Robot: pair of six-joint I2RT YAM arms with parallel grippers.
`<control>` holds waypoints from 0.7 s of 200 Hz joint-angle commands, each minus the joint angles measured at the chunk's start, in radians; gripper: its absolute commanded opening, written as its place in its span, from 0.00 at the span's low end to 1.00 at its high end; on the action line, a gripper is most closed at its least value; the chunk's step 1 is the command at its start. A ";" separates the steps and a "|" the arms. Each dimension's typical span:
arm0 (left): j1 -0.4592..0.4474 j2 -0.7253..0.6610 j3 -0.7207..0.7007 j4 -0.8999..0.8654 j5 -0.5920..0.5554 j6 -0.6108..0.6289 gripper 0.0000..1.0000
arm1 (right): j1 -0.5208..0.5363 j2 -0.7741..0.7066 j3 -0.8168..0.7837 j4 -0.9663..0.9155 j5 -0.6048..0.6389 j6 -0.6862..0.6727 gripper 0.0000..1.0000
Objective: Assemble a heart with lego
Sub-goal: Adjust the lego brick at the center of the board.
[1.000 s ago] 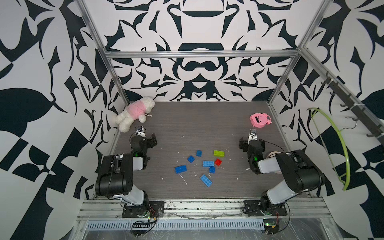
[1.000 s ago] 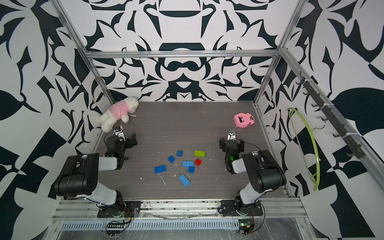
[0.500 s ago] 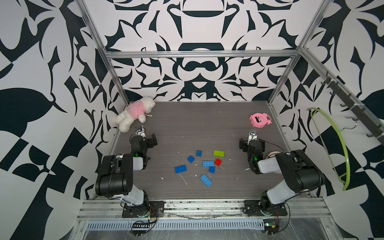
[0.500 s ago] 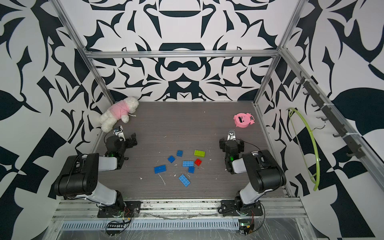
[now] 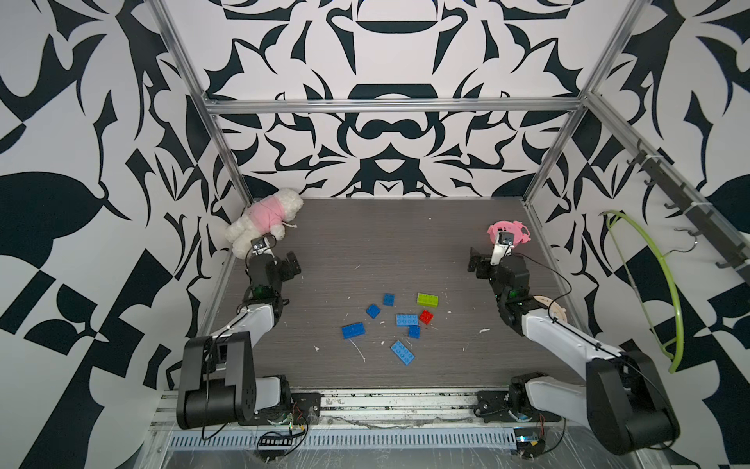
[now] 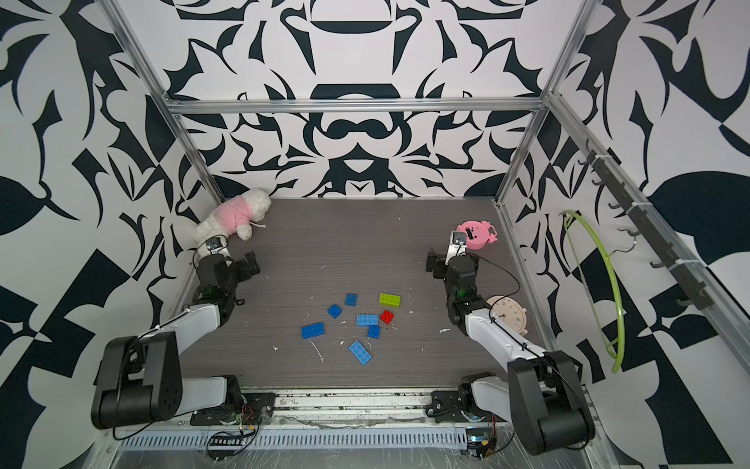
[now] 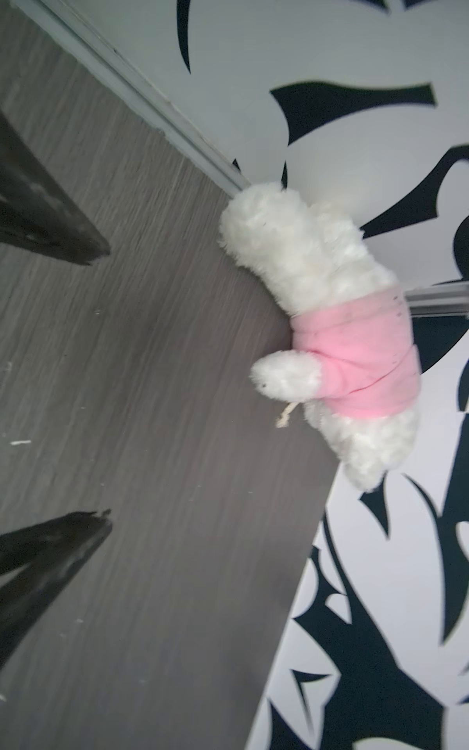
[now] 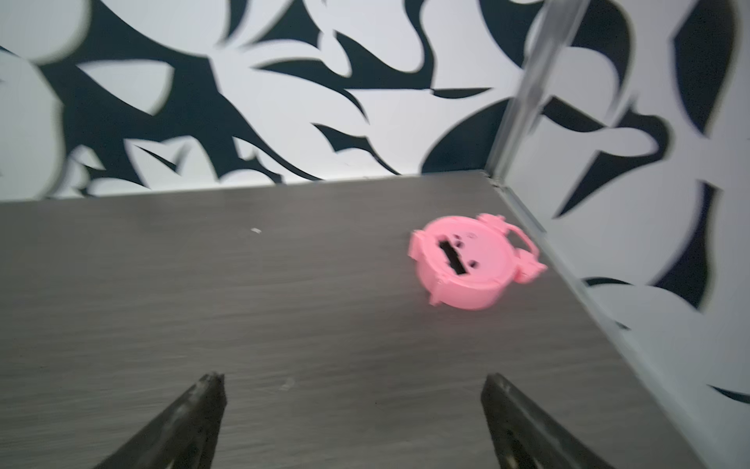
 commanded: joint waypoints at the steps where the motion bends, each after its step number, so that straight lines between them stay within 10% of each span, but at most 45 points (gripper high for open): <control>1: 0.004 -0.065 0.031 -0.256 0.034 -0.103 0.99 | 0.017 0.028 0.072 -0.238 -0.399 0.162 0.99; 49: 0.004 -0.095 -0.002 -0.232 0.262 -0.164 0.99 | 0.142 0.137 0.241 -0.658 -0.500 -0.014 0.89; 70: 0.004 -0.078 0.001 -0.243 0.313 -0.166 0.99 | 0.347 0.238 0.374 -0.892 -0.193 -0.153 0.92; 140: 0.004 -0.119 -0.036 -0.209 0.306 -0.165 0.99 | 0.588 0.458 0.533 -0.856 -0.193 -0.174 0.72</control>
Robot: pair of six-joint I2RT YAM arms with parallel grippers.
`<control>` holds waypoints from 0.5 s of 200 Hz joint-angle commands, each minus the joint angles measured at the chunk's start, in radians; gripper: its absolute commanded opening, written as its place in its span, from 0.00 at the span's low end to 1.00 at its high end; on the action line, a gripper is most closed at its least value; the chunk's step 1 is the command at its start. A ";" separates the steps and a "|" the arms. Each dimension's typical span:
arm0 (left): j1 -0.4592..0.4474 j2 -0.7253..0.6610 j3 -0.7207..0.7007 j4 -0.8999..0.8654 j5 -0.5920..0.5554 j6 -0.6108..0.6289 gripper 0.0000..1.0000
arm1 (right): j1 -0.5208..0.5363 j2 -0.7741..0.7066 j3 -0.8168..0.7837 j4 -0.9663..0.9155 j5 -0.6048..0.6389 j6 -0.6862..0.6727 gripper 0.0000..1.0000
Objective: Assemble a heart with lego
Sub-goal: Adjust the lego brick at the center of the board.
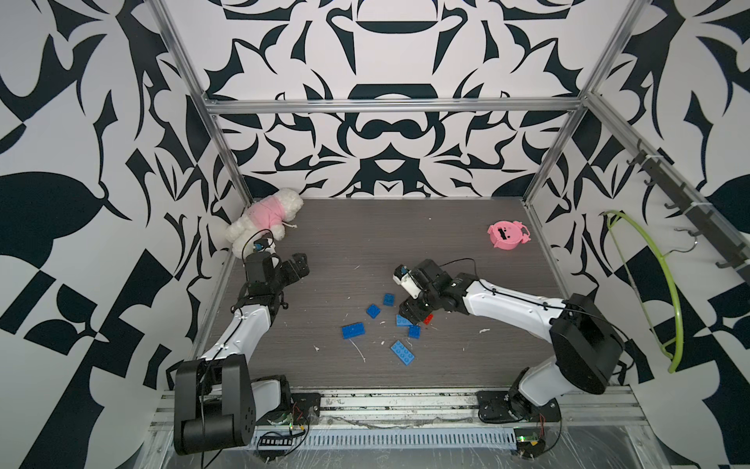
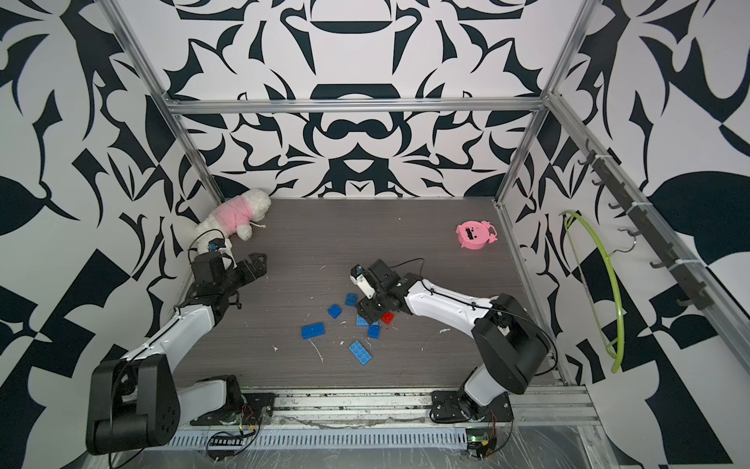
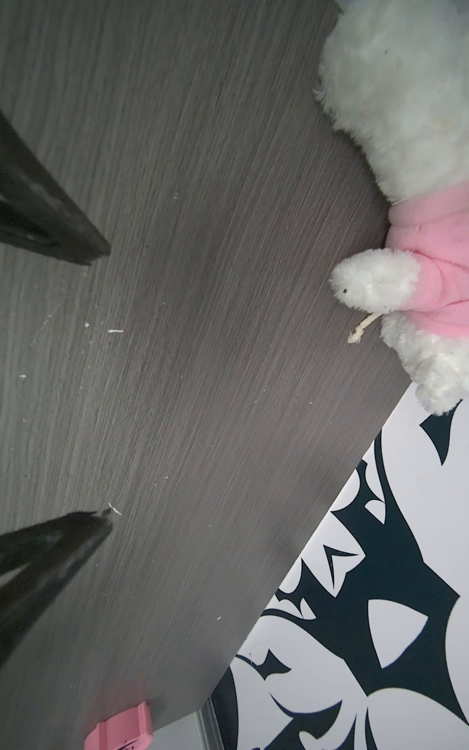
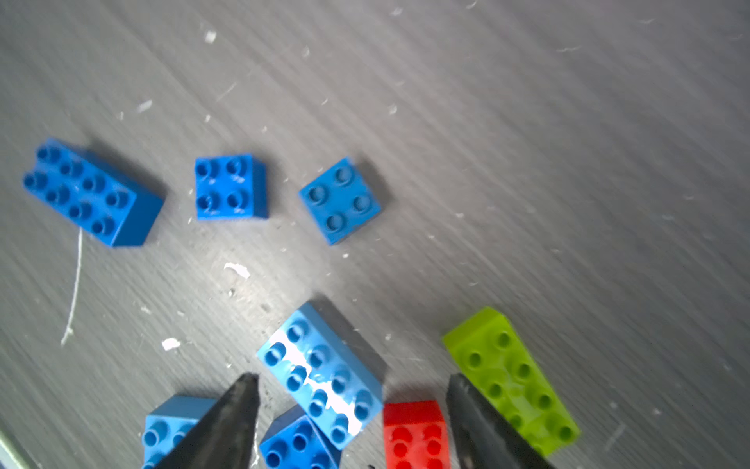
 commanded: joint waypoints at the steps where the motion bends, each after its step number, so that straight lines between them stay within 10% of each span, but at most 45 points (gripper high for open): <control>1: 0.002 -0.037 -0.039 0.011 0.010 -0.007 0.99 | 0.008 0.056 0.098 -0.027 0.031 -0.035 0.72; 100: 0.001 -0.061 -0.062 0.030 0.003 -0.014 0.99 | 0.015 0.382 0.382 -0.099 -0.084 -0.216 0.71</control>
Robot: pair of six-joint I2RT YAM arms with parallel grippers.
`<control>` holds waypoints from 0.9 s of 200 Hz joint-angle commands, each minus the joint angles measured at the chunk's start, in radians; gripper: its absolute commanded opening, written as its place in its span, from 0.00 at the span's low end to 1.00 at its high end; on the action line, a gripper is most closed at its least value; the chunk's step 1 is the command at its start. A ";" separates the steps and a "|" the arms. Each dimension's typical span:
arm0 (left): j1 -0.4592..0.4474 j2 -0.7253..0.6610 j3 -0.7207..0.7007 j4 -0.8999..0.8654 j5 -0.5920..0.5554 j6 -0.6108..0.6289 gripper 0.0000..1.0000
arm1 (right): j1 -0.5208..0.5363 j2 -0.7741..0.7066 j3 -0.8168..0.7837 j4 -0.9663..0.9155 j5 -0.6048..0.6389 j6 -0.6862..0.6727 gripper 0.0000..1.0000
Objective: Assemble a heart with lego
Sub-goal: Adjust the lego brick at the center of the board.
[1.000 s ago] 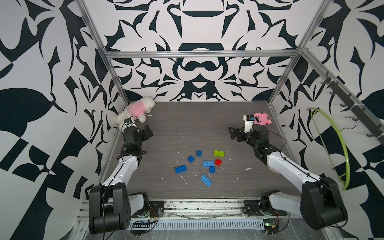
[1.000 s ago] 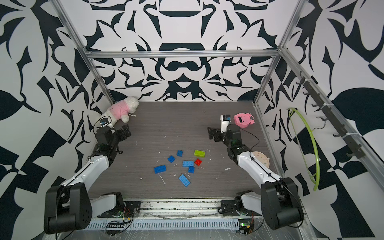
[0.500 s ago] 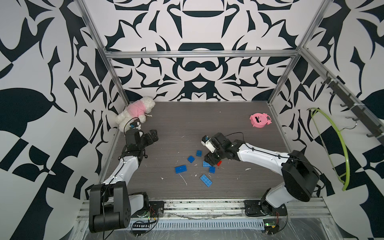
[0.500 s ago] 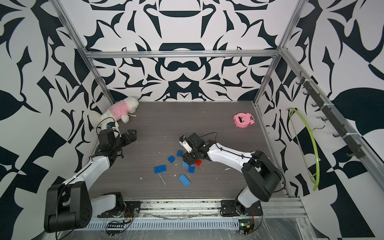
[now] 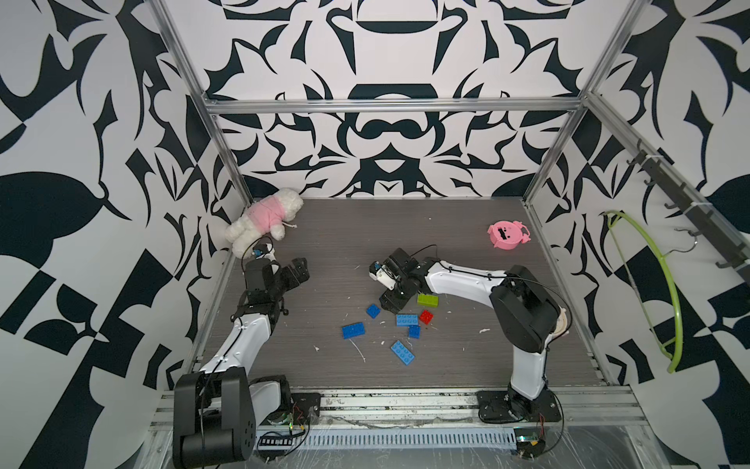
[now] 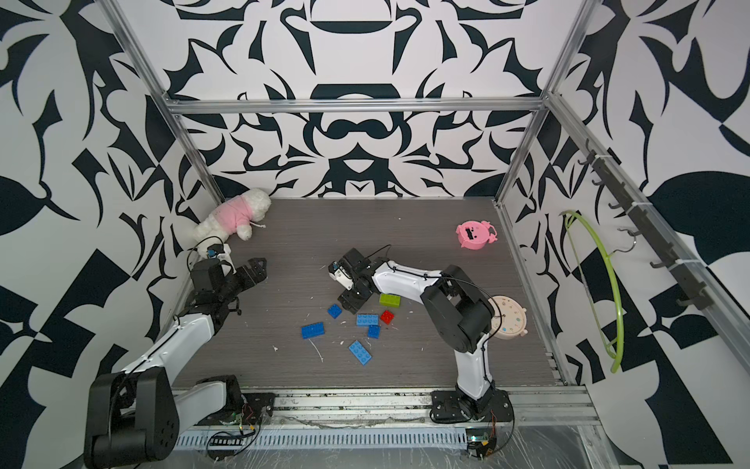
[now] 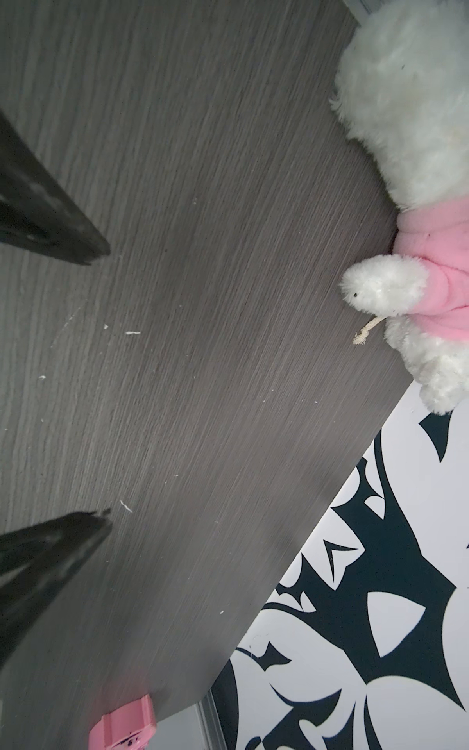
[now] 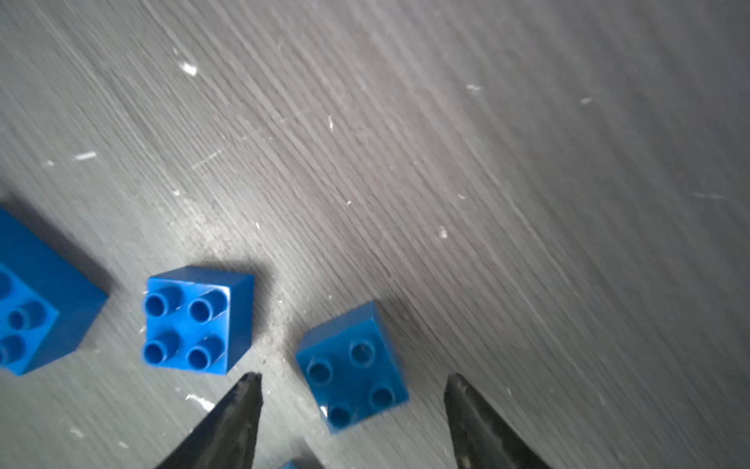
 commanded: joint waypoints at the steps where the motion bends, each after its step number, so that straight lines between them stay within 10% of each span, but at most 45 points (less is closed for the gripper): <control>1: 0.002 0.004 0.003 0.011 0.005 -0.001 0.99 | 0.005 0.017 0.062 -0.040 -0.054 -0.059 0.71; 61: 0.002 0.009 0.007 0.006 0.005 -0.001 0.99 | -0.026 0.056 0.097 -0.048 -0.077 -0.055 0.29; 180: 0.002 0.011 0.009 0.006 0.008 -0.001 0.99 | -0.149 0.048 0.097 -0.004 -0.006 0.115 0.37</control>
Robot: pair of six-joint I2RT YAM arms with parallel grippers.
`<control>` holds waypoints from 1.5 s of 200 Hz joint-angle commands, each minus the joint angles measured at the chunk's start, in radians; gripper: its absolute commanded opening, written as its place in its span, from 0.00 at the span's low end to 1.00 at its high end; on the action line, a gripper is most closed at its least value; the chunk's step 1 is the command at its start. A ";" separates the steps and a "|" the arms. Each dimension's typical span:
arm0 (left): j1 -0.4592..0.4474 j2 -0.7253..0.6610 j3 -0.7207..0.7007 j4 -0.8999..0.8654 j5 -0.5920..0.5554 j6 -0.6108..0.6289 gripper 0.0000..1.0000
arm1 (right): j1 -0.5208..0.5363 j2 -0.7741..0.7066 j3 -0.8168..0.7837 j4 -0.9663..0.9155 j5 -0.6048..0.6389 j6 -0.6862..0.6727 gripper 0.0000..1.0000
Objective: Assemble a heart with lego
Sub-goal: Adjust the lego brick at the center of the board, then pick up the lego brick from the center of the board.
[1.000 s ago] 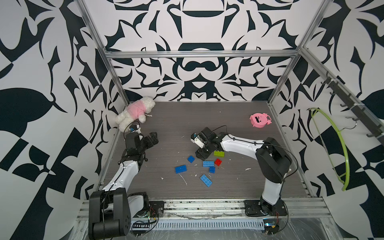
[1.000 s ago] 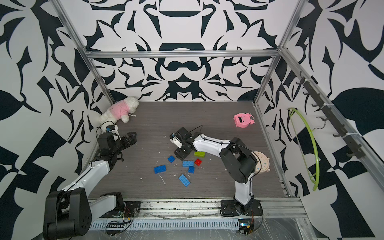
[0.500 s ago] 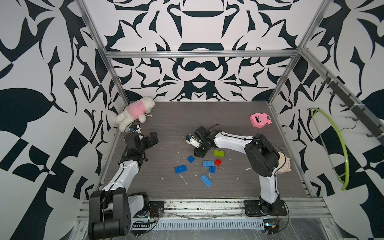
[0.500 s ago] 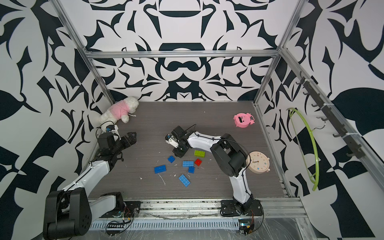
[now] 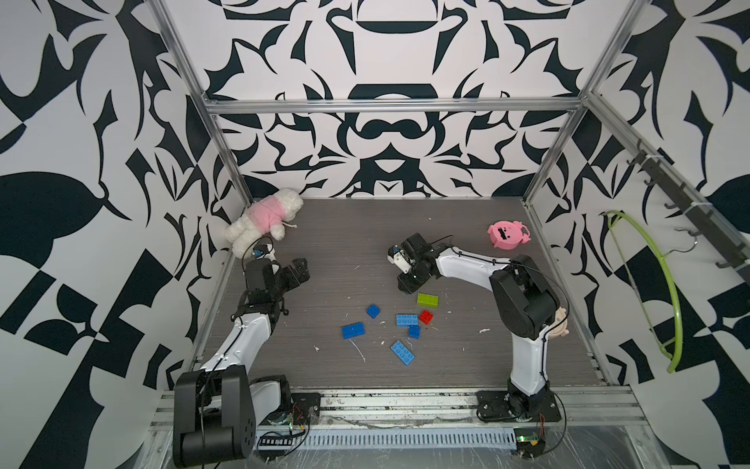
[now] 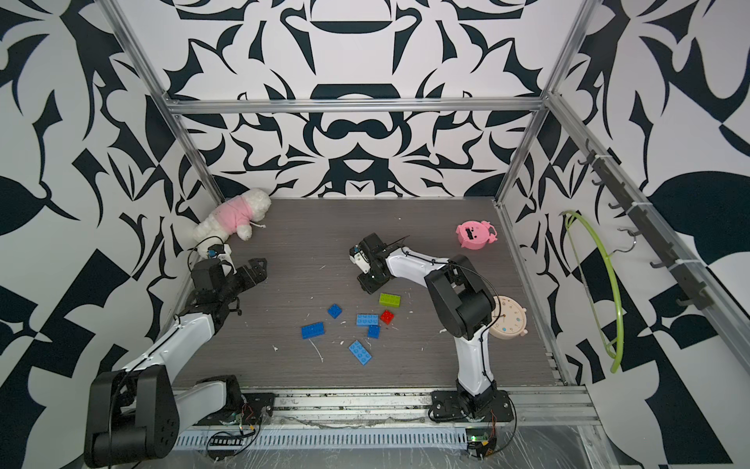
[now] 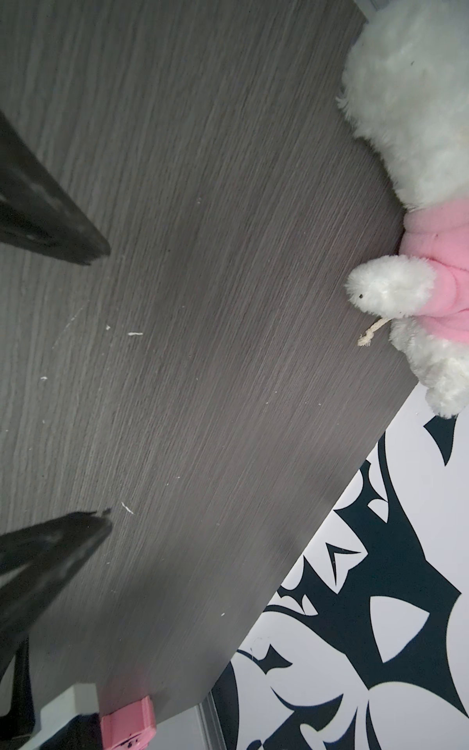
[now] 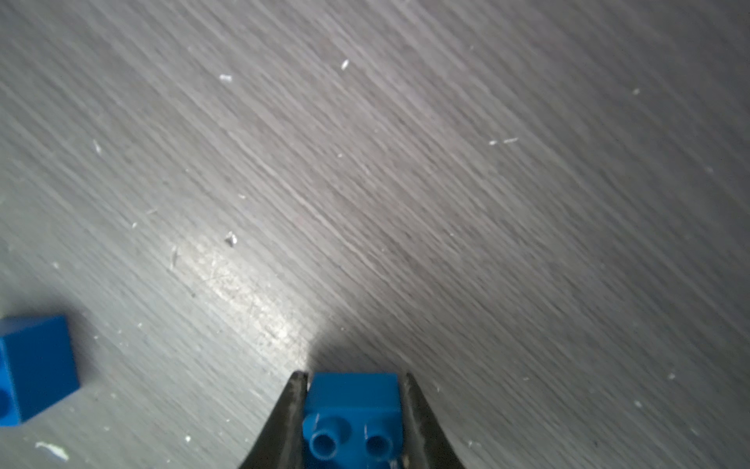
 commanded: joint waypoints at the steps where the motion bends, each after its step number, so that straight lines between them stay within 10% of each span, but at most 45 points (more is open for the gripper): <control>1: 0.002 0.002 0.009 0.006 0.008 0.001 0.99 | 0.019 0.007 0.054 0.010 0.017 0.067 0.38; 59: 0.001 0.007 0.013 0.002 0.008 0.001 0.99 | 0.003 -0.156 -0.029 0.000 0.065 0.038 0.63; 112: 0.002 0.010 0.016 0.001 0.007 0.001 0.99 | -0.115 -0.339 -0.164 -0.107 -0.061 -0.083 0.63; 300: 0.002 0.007 0.013 0.000 -0.001 -0.001 0.99 | -0.119 -0.131 -0.071 -0.281 -0.042 -0.251 0.57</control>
